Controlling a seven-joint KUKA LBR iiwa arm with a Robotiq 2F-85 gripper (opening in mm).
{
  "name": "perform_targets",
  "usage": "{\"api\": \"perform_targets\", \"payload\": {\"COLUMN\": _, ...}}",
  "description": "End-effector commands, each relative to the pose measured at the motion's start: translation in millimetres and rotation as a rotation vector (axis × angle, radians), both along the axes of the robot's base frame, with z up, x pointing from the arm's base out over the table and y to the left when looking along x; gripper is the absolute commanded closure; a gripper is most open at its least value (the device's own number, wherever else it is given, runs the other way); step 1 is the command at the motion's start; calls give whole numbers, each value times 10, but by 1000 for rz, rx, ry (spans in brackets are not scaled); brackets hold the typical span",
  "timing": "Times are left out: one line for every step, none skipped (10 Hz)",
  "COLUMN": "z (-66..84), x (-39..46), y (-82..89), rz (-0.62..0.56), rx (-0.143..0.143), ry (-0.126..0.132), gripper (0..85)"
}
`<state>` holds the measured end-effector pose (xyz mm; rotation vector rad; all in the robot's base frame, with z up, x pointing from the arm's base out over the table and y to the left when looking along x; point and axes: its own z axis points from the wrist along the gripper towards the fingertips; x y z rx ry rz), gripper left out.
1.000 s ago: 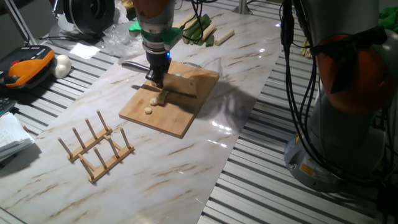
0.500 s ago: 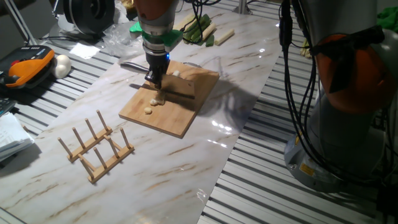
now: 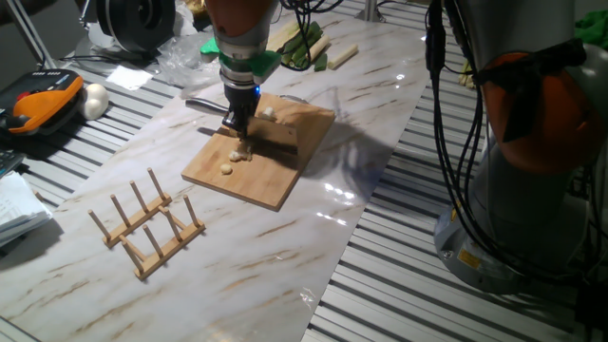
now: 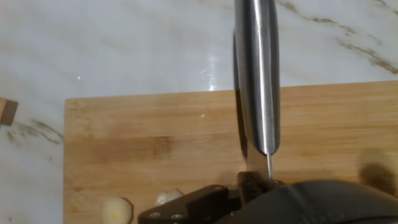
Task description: Chop the scallions
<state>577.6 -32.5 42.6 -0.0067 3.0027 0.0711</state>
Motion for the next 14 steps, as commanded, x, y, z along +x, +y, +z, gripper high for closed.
{"api": "perform_targets", "payload": {"z": -4, "x": -16, "y": 19, "rz": -2, "rx": 13, "ry": 12, "gripper": 850}}
{"api": "perform_targets", "payload": {"z": 26, "x": -35, "y": 42, "rz": -10, "rx": 26, "ry": 28, "gripper": 850}}
{"api": "perform_targets", "payload": {"z": 86, "x": -74, "y": 66, "rz": -19, "rx": 42, "ry": 43, "gripper": 850}}
{"api": "perform_targets", "payload": {"z": 155, "x": -114, "y": 91, "rz": -27, "rx": 34, "ry": 43, "gripper": 850}}
{"api": "perform_targets", "payload": {"z": 213, "x": -133, "y": 117, "rz": -33, "rx": 29, "ry": 46, "gripper": 850}}
{"api": "perform_targets", "payload": {"z": 257, "x": -128, "y": 126, "rz": -31, "rx": 28, "ry": 54, "gripper": 850}}
{"api": "perform_targets", "payload": {"z": 295, "x": -114, "y": 132, "rz": -30, "rx": 24, "ry": 55, "gripper": 850}}
{"api": "perform_targets", "payload": {"z": 341, "x": -91, "y": 144, "rz": -30, "rx": 20, "ry": 60, "gripper": 850}}
{"api": "perform_targets", "payload": {"z": 392, "x": -71, "y": 166, "rz": -31, "rx": 10, "ry": 63, "gripper": 850}}
{"api": "perform_targets", "payload": {"z": 425, "x": -60, "y": 178, "rz": -32, "rx": -2, "ry": 62, "gripper": 850}}
{"api": "perform_targets", "payload": {"z": 442, "x": -54, "y": 195, "rz": -36, "rx": 7, "ry": 74, "gripper": 850}}
{"api": "perform_targets", "payload": {"z": 457, "x": -35, "y": 222, "rz": -37, "rx": 22, "ry": 86, "gripper": 850}}
{"api": "perform_targets", "payload": {"z": 497, "x": 9, "y": 265, "rz": -43, "rx": 9, "ry": 83, "gripper": 850}}
{"api": "perform_targets", "payload": {"z": 554, "x": 35, "y": 306, "rz": -53, "rx": 1, "ry": 93, "gripper": 850}}
